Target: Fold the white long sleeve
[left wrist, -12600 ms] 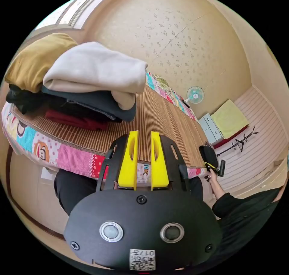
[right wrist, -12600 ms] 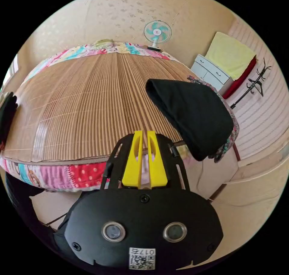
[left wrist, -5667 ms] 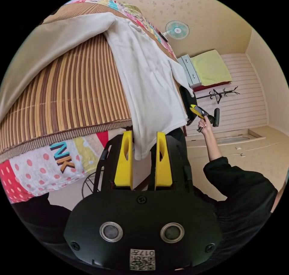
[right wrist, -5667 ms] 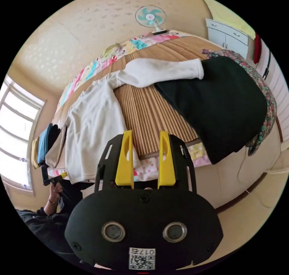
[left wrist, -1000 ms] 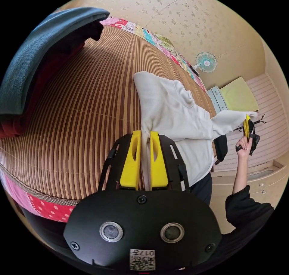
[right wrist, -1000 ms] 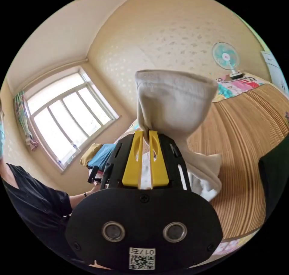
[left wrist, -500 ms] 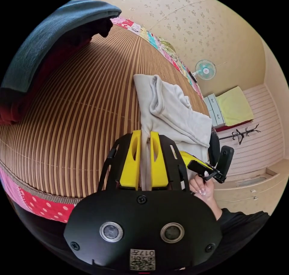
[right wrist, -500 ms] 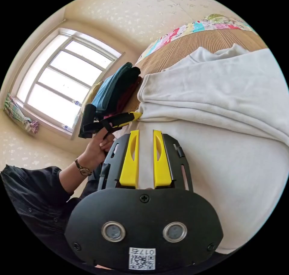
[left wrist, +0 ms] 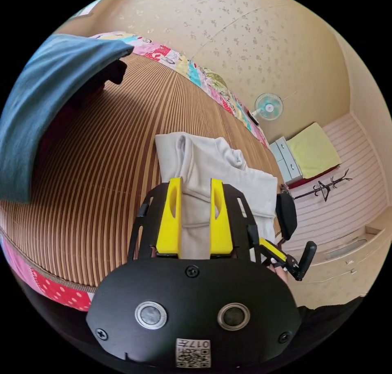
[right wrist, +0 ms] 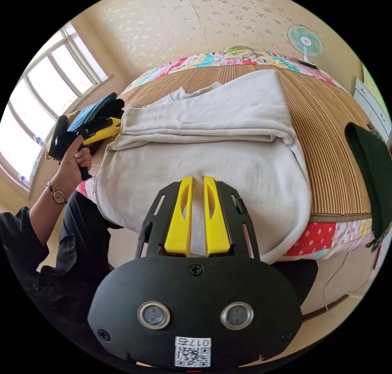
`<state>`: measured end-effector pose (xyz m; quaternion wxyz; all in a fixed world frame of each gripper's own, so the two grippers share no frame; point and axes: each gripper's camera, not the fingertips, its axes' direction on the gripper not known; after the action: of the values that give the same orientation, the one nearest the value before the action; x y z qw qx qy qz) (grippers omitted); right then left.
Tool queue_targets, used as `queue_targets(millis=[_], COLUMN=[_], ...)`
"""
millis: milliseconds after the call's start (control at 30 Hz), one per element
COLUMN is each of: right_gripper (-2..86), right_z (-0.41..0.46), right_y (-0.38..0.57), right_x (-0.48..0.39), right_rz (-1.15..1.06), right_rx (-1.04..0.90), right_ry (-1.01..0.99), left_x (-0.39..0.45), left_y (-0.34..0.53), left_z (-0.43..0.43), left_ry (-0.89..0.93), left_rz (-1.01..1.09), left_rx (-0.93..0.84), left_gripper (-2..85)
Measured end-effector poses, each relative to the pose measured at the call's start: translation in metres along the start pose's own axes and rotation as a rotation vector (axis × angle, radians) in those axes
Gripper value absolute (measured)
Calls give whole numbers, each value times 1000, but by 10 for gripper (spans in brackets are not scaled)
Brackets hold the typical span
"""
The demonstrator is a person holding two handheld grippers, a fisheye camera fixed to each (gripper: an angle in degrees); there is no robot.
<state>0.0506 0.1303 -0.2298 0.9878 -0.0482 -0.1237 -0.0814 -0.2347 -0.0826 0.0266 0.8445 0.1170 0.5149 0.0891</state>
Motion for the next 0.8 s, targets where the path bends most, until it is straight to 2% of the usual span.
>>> queue_targets(millis=[67, 100, 133, 233, 300, 367, 433, 633, 767, 800], right_gripper=[40, 39, 37, 35, 34, 33, 34, 35, 32, 31], right_z=[5, 6, 8, 12, 14, 17, 19, 27, 32, 33], right_y=[5, 7, 11, 21, 23, 25, 26, 25, 27, 27], right_x=[-9, -11, -14, -14, -9, -7, -7, 12, 25, 27], right_rz=[-25, -36, -49, -35, -6, -6, -24, 57, 45, 47], right_rx=[5, 9, 22, 54, 62, 57, 51, 15, 5, 5], right_ry=[48, 56, 75, 81, 62, 58, 69, 32, -6, -12], left_x=[0, -2, -6, -29, -50, -68, -76, -42, -23, -24], left_y=[-1, 4, 14, 42, 53, 60, 63, 30, 17, 16], left_z=[-4, -11, -20, -36, -37, -36, -36, -14, 14, 29], left_ry=[91, 182, 200, 84, 71, 146, 242, 137, 112, 52], left_rz=[43, 63, 59, -13, -88, -136, -137, -25, 70, 50], left_rx=[-6, 7, 34, 89, 82, 67, 82, 69, 29, -14], left_gripper=[6, 0, -4, -7, -4, 4, 54, 100, 93, 81])
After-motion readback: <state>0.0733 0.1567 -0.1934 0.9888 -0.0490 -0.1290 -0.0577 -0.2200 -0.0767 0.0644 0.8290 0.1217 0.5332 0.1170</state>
